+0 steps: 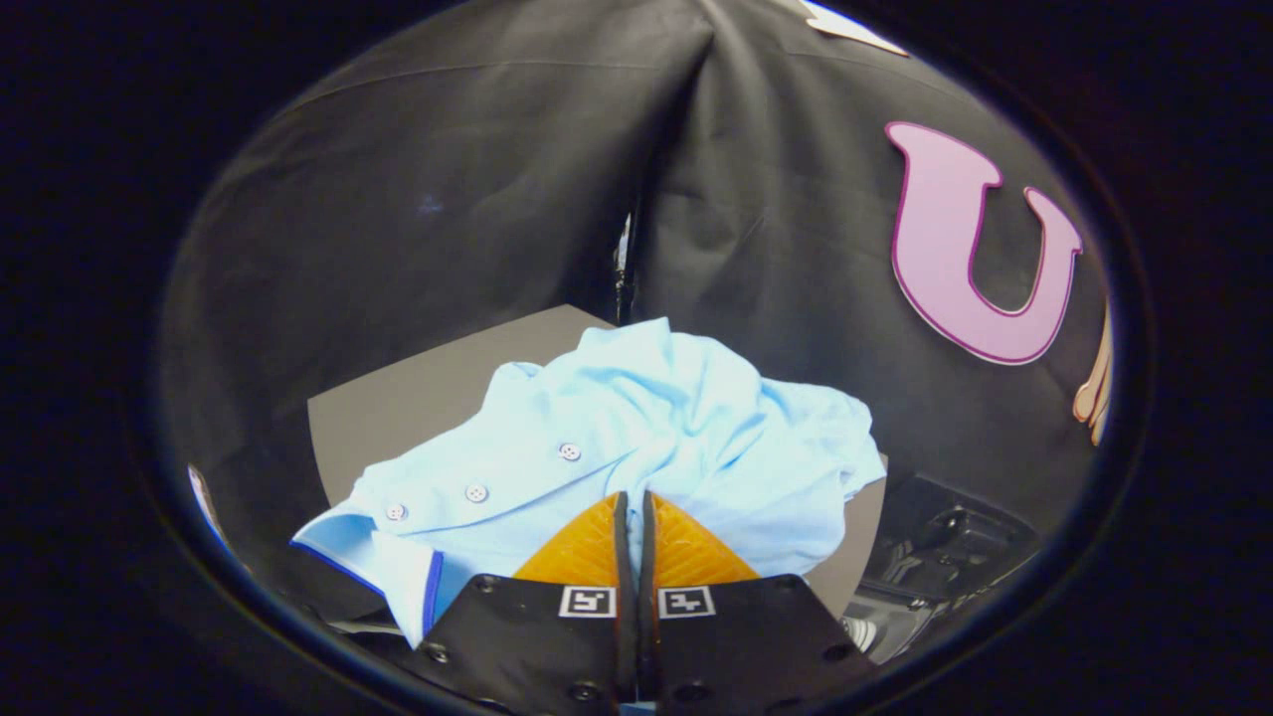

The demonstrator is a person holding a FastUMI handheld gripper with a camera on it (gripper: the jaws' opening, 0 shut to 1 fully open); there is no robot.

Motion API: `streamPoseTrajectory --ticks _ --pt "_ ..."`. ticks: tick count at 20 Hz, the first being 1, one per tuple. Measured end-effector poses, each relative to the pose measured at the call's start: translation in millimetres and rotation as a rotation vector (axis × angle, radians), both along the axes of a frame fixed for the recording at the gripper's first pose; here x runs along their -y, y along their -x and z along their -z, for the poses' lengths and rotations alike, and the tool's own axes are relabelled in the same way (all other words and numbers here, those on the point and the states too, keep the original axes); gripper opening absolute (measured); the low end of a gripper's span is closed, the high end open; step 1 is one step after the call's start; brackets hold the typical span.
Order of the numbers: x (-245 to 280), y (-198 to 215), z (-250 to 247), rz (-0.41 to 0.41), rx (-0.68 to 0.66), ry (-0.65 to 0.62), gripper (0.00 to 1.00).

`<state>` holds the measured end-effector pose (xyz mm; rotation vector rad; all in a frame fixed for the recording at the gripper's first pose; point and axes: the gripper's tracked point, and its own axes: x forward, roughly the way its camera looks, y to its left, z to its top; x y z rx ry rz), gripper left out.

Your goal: Put the clothes into the washing machine and then close the washing machine lid.

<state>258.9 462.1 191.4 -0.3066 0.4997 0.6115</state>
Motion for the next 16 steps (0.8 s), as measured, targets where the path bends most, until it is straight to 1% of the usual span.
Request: streamPoseTrajectory --ticks 1,4,6,10,16 --pt "1 0 -1 0.008 0.0 -0.004 0.01" --pt "9 -2 -6 0.032 -0.03 -0.029 0.01" --pt "25 -8 -13 0.068 -0.027 -0.053 0.01" --pt "92 -25 -19 0.175 0.025 -0.005 0.01" --pt "191 -39 -30 0.35 0.065 0.014 0.01"
